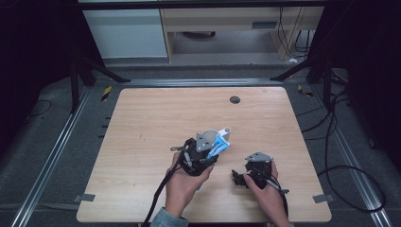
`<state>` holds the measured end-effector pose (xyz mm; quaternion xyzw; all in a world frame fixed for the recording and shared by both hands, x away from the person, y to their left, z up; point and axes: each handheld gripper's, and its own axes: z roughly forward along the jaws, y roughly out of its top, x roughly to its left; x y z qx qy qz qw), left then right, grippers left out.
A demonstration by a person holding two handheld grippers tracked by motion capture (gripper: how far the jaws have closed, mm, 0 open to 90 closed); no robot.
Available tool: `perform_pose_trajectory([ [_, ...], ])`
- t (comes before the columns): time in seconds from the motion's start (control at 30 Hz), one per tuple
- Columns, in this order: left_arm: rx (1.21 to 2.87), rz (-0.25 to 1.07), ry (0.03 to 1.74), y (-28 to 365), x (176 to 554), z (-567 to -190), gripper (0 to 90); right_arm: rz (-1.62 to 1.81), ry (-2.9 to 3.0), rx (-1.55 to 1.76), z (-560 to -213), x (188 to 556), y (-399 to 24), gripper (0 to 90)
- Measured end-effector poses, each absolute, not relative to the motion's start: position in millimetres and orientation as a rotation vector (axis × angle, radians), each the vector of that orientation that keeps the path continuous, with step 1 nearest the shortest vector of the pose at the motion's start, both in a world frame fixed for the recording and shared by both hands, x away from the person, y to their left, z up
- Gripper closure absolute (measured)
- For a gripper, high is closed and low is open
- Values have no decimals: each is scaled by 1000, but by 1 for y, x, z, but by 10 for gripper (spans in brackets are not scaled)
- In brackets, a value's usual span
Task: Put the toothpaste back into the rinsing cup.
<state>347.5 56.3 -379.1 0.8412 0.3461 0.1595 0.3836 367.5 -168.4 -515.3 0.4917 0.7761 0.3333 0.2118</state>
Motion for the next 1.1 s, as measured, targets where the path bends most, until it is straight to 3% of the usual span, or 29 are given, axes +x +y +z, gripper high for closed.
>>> perform_pose_trajectory([
  [0.33, 2070, 435, 910, 50, 349, -382, 723, 925, 2155, 1366, -515, 367, -168, 4],
  [1.1, 1818, 528, 907, 41, 361, -344, 722, 923, 2155, 1368, -515, 367, -168, 4],
])
